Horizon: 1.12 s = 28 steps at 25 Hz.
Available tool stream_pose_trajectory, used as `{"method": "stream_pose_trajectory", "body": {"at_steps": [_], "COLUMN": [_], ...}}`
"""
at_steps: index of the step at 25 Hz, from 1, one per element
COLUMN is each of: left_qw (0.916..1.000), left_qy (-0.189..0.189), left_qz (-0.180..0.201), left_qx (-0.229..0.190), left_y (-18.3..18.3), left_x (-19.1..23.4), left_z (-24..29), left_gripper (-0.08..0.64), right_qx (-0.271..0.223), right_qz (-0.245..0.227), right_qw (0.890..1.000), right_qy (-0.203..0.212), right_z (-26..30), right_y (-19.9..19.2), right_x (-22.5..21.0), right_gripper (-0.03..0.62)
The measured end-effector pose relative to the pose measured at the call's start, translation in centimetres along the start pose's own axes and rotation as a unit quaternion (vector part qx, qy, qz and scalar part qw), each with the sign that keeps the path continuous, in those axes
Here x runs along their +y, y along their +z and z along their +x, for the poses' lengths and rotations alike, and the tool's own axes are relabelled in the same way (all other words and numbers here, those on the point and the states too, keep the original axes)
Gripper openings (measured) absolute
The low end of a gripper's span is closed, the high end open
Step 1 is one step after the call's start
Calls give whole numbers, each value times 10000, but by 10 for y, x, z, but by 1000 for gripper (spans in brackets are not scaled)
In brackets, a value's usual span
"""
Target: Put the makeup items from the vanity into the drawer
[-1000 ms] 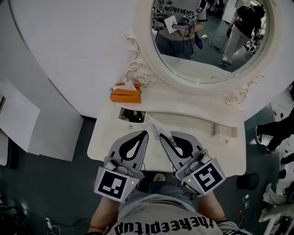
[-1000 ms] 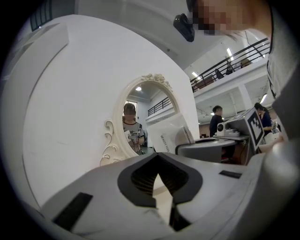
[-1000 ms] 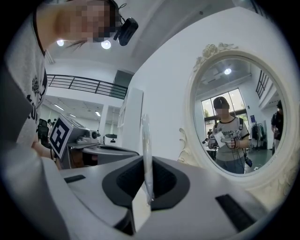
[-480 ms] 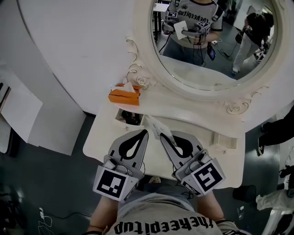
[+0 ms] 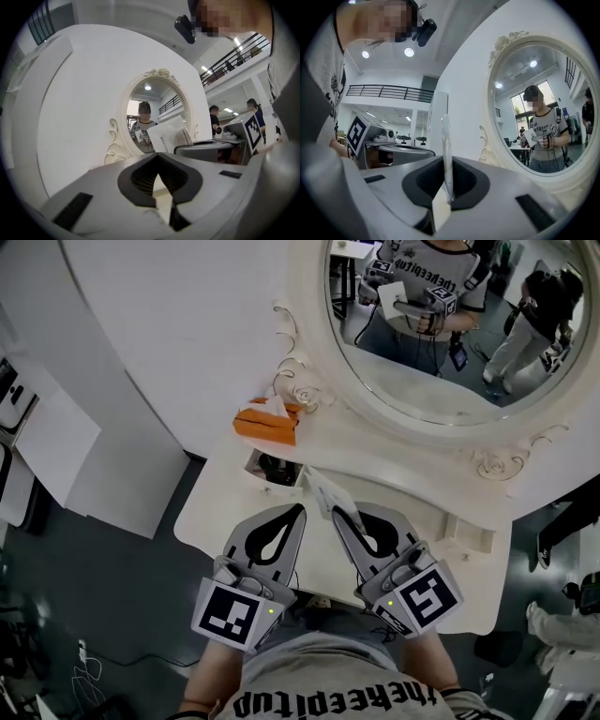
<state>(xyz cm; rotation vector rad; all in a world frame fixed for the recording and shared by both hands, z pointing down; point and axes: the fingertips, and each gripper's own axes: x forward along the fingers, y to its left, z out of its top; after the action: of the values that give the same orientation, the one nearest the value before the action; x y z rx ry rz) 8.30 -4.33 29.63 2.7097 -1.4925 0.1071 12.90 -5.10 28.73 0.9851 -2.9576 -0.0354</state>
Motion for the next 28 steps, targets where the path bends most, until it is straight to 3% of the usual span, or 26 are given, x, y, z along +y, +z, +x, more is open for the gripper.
{"method": "stream_pose_trajectory", "body": {"at_steps": [4,11,16,25,28], "left_qw": [9998,9997,9999,9985,9983], "left_qy": [7,-131,-141,-404,-513], "left_qz": [62,-90,-47,-230,-168], "left_qx": [-192,191,-8,286,213], "left_y": [2,-4,-5,-8,-5], "left_x": [8,19,49,92,105], "left_z": [2,6,8,15,19], "left_gripper": [32,32,32,32,32], "right_qx": [42,64,157,353,401], "right_qz": [36,110,103,105,117], "right_qw": [10000,9998,9996,9982,9974], "right_qy": [2,-123,-202,-478,-594], "right_z": [7,24,51,93,104], "right_y": [-4,-5,-9,-15,-17], "right_x": [-1,-8,-9,-14,-16], "right_gripper": [38,38,38,38,38]}}
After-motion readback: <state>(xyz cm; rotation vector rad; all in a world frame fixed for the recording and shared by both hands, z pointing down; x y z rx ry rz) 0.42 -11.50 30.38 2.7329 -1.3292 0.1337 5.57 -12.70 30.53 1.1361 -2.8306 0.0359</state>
